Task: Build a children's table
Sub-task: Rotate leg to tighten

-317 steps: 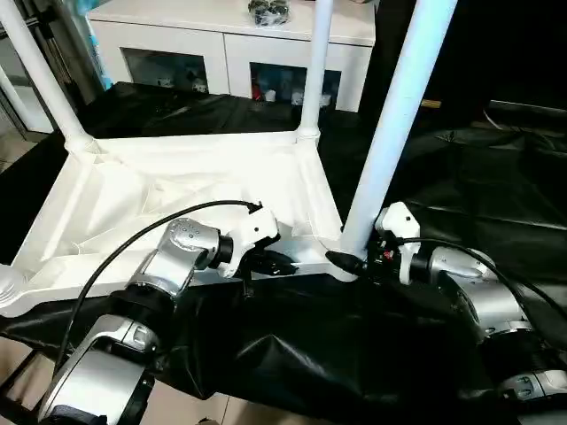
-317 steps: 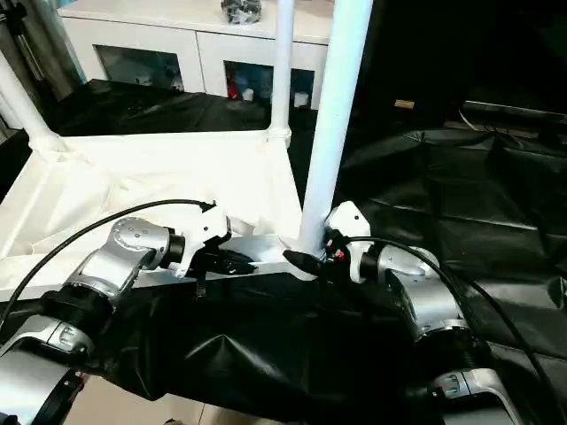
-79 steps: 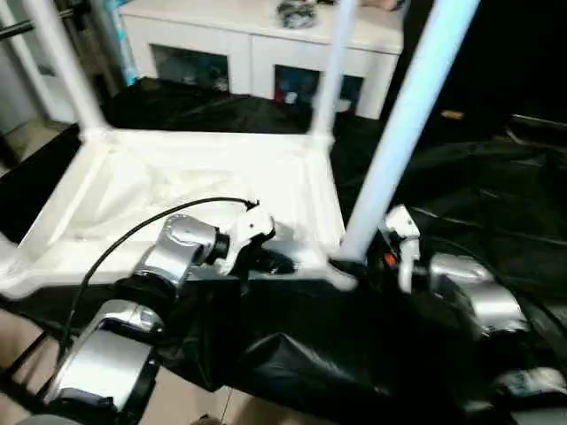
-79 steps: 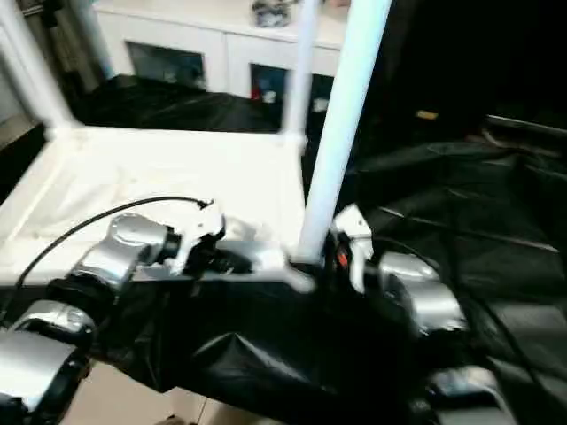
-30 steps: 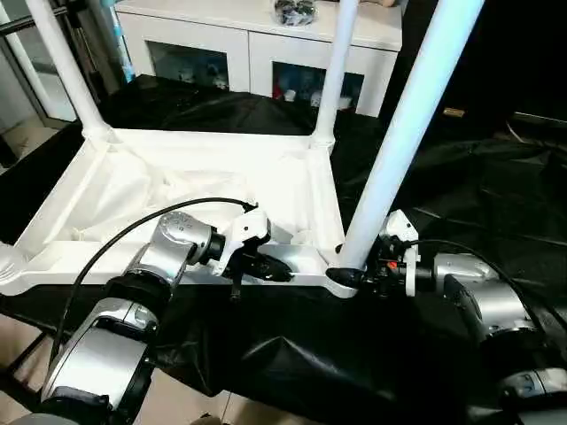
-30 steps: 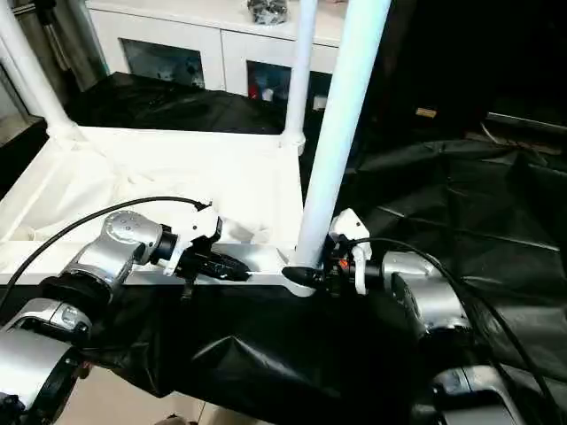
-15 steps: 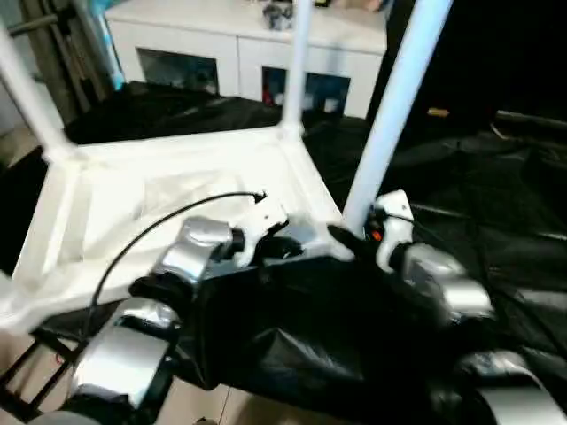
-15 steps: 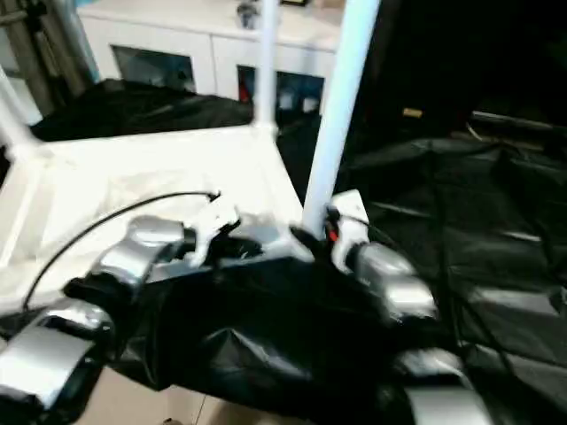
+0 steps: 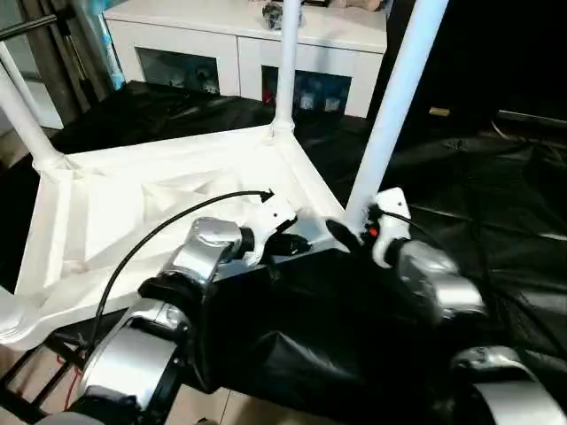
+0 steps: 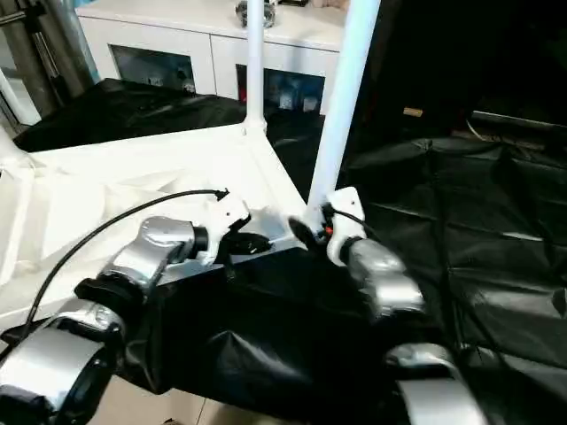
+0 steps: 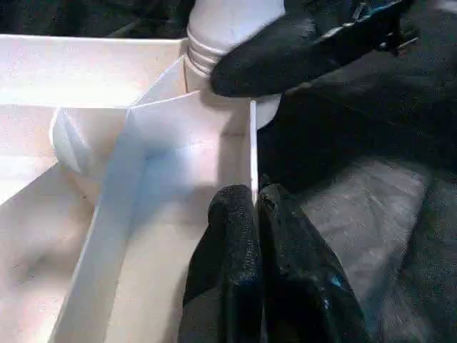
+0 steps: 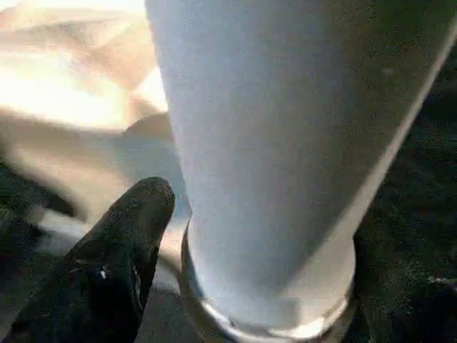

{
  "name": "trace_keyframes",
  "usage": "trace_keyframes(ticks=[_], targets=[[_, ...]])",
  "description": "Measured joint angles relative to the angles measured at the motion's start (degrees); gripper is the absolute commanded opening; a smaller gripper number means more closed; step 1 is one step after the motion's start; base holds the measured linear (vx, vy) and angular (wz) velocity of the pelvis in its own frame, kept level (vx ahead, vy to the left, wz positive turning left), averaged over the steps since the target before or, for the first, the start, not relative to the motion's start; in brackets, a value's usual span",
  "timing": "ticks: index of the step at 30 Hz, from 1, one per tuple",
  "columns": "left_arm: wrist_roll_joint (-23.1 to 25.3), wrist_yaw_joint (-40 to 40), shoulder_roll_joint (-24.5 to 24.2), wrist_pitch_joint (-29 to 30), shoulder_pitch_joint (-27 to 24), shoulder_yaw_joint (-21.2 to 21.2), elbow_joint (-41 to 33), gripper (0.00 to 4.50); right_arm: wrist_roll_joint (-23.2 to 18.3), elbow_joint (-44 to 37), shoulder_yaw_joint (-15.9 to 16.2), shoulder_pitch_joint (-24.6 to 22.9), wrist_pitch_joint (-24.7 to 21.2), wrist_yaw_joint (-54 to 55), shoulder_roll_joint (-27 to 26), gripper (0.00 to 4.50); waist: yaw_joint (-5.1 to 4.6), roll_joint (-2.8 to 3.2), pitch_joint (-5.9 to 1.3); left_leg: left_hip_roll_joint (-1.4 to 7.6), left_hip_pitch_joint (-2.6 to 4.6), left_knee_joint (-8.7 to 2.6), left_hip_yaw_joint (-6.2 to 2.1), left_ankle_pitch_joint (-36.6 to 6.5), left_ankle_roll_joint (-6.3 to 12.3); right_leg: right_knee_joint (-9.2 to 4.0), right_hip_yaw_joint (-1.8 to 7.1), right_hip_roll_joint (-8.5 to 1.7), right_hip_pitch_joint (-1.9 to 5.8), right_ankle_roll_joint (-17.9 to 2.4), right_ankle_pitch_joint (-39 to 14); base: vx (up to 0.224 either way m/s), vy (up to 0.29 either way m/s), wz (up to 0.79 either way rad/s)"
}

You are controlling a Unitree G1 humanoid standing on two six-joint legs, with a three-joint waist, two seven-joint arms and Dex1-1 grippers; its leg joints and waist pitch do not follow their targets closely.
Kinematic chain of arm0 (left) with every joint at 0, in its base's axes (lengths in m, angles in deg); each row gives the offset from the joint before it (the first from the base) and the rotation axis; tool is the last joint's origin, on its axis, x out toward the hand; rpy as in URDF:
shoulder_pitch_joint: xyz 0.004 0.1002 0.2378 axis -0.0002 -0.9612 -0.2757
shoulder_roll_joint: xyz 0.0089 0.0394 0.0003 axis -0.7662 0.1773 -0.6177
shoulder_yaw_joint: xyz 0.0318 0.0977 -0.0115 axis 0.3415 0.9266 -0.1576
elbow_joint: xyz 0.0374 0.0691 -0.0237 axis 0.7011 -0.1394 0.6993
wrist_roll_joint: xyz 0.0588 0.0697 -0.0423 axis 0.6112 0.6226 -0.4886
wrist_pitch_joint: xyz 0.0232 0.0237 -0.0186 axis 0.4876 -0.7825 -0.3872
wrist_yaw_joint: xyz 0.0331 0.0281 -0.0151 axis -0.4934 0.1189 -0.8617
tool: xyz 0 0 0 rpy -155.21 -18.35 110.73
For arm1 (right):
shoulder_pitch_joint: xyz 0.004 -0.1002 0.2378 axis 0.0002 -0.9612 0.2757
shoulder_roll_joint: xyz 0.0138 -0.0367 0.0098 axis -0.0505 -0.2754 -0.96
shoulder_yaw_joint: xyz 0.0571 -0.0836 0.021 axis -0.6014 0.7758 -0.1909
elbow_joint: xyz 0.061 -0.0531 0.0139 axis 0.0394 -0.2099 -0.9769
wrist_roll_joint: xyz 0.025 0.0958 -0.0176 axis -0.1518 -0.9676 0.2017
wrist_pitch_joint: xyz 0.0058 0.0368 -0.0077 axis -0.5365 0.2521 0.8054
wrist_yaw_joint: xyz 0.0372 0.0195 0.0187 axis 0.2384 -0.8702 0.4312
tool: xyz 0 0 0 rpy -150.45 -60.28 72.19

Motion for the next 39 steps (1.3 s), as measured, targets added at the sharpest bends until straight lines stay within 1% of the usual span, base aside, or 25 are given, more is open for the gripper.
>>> trace_keyframes(ticks=[4,6,8,10,13,14,15,16,19,22,23,26,30,34,35,37,38,39], targets=[[-0.6,-5.3,-1.8,-1.6,-0.3,0.3,-0.6,0.0,-0.9,-2.8,1.4,-1.6,-0.3,-7.7,2.3,3.7,0.73,0.02,0.01,0.1,-0.03,-0.09,0.05,0.0,0.02,-0.01,-0.13,0.04,-0.03,0.1,-0.1,0.0,0.0,0.0],[-1.5,-9.4,-3.4,-2.5,-0.5,1.1,-0.8,0.0,-2.3,-5.8,3.1,-3.2,-1.5,-14.4,5.1,3.7,1.07,0.02,0.01,0.11,-0.09,-0.09,0.08,0.0,0.05,-0.07,-0.13,0.04,-0.06,0.2,-0.2,0.0,0.0,0.0],[-1.7,-12.2,-4.3,-3.1,-0.7,1.2,-0.9,0.0,-3.2,-7.4,3.7,-4.0,-2.3,-18.3,5.9,3.7,1.23,0.02,0.02,0.11,-0.1,-0.08,0.11,0.0,0.18,-0.08,-0.11,0.04,-0.08,0.1,-0.2,0.0,0.0,0.0],[-2.0,-16.1,-5.0,-3.1,-0.8,1.3,-1.0,0.0,-4.5,-9.6,4.9,-4.9,-4.4,-23.1,7.8,3.7,1.57,0.02,0.02,0.11,-0.12,-0.08,0.12,0.0,0.19,-0.09,-0.1,0.03,-0.1,0.1,-0.2,0.0,0.0,0.0],[-2.3,-20.2,-5.9,-3.1,-1.0,1.7,-1.1,0.0,-5.3,-12.2,6.3,-6.1,-6.4,-27.8,9.3,3.7,2.07,0.01,0.03,0.13,-0.08,-0.08,0.12,0.0,0.15,-0.03,-0.1,0.04,-0.1,0.1,-0.2,0.0,0.0,0.0],[-2.4,-20.5,-6.0,-3.1,-1.0,1.7,-1.1,0.0,-5.3,-12.2,6.3,-6.1,-6.6,-28.2,9.3,3.56,2.09,0.01,0.03,0.14,-0.07,-0.07,0.12,0.0,0.08,0.0,-0.1,0.03,-0.1,0.1,-0.2,0.0,0.0,0.0],[-2.4,-20.7,-6.1,-3.0,-1.0,1.7,-1.1,0.0,-5.3,-12.3,6.3,-6.1,-6.8,-28.5,9.4,3.56,2.1,0.01,0.04,0.14,-0.07,-0.05,0.12,0.0,0.07,0.02,-0.09,0.03,-0.09,0.1,-0.2,0.0,0.0,0.0],[-2.4,-21.3,-6.1,-3.0,-1.1,1.7,-1.1,0.0,-5.3,-12.5,6.3,-6.1,-7.2,-28.9,9.7,3.4,2.1,-0.02,0.05,0.14,-0.06,-0.04,0.11,0.0,0.06,0.02,-0.07,0.03,-0.09,0.1,-0.2,0.0,0.0,0.0],[-2.7,-22.9,-6.5,-2.9,-1.1,2.2,-1.1,0.0,-5.4,-13.6,6.9,-6.4,-8.5,-30.0,10.2,3.27,2.18,-0.02,0.05,0.13,-0.06,-0.03,0.11,0.0,0.06,0.02,-0.06,0.03,-0.08,0.1,-0.2,0.0,0.0,0.0],[-2.8,-23.8,-6.6,-2.9,-1.1,2.3,-1.1,0.0,-5.8,-14.4,7.3,-6.5,-9.7,-30.2,10.3,2.92,2.23,-0.02,0.05,0.14,-0.07,-0.03,0.11,0.0,0.06,0.02,-0.08,0.03,-0.08,0.1,-0.2,0.0,0.0,0.0],[-2.8,-23.9,-6.7,-2.9,-1.1,2.2,-1.2,0.0,-5.8,-14.4,7.3,-6.5,-9.7,-30.2,10.2,2.92,2.25,-0.02,0.05,0.14,-0.08,-0.03,0.12,0.0,0.06,0.01,-0.08,0.03,-0.08,0.1,-0.2,0.0,0.0,0.0],[-2.8,-23.8,-6.7,-2.9,-1.1,2.2,-1.2,0.0,-5.8,-14.6,7.3,-6.5,-10.1,-30.1,10.1,2.7,2.27,-0.02,0.05,0.13,-0.07,-0.03,0.12,0.0,0.06,0.02,-0.08,0.03,-0.08,0.1,-0.2,0.0,0.0,0.0],[-2.7,-22.3,-6.6,-3.1,-1.1,2.2,-1.1,0.0,-5.6,-14.3,6.8,-6.5,-9.9,-28.8,9.5,2.65,2.26,-0.02,0.05,0.14,-0.04,-0.01,0.11,0.0,0.06,0.07,-0.07,0.03,-0.07,0.1,-0.2,0.0,0.0,0.0],[-2.3,-18.0,-6.0,-3.5,-1.1,1.9,-0.5,0.0,-5.1,-12.9,5.1,-6.4,-9.0,-23.6,7.6,2.63,2.15,-0.04,0.05,0.13,0.04,0.07,0.11,0.0,0.04,0.21,-0.03,0.02,-0.04,0.1,-0.2,0.0,0.0,0.0],[-2.1,-16.0,-5.6,-3.4,-1.0,1.5,-0.2,0.0,-4.9,-11.6,4.3,-5.9,-8.6,-20.7,6.4,2.63,2.09,-0.08,0.04,0.13,0.09,0.09,0.1,0.0,0.03,0.24,-0.02,0.02,-0.01,0.1,-0.2,0.0,0.0,0.0],[-1.6,-11.9,-4.7,-3.2,-0.7,0.9,0.4,0.0,-4.3,-9.2,2.6,-4.7,-7.8,-14.4,4.2,2.63,1.5,-0.11,0.04,0.12,0.12,0.1,0.09,0.0,0.0,0.24,0.0,0.02,-0.01,0.1,-0.1,0.0,0.0,0.0],[-1.5,-9.2,-3.9,-2.9,-0.5,0.4,0.9,0.0,-4.2,-7.7,1.8,-3.7,-7.5,-10.5,3.0,2.63,0.97,-0.11,0.04,0.11,0.11,0.14,0.08,0.0,-0.02,0.26,0.01,0.01,-0.02,0.1,-0.1,0.0,0.0,0.0],[-1.4,-7.6,-3.3,-2.6,-0.4,0.2,1.0,0.0,-4.0,-6.3,1.4,-2.9,-7.0,-7.3,2.2,2.63,0.65,-0.11,0.04,0.09,0.14,0.12,0.07,0.0,-0.02,0.24,0.02,0.01,0.01,0.1,-0.1,0.0,0.0,0.0]])
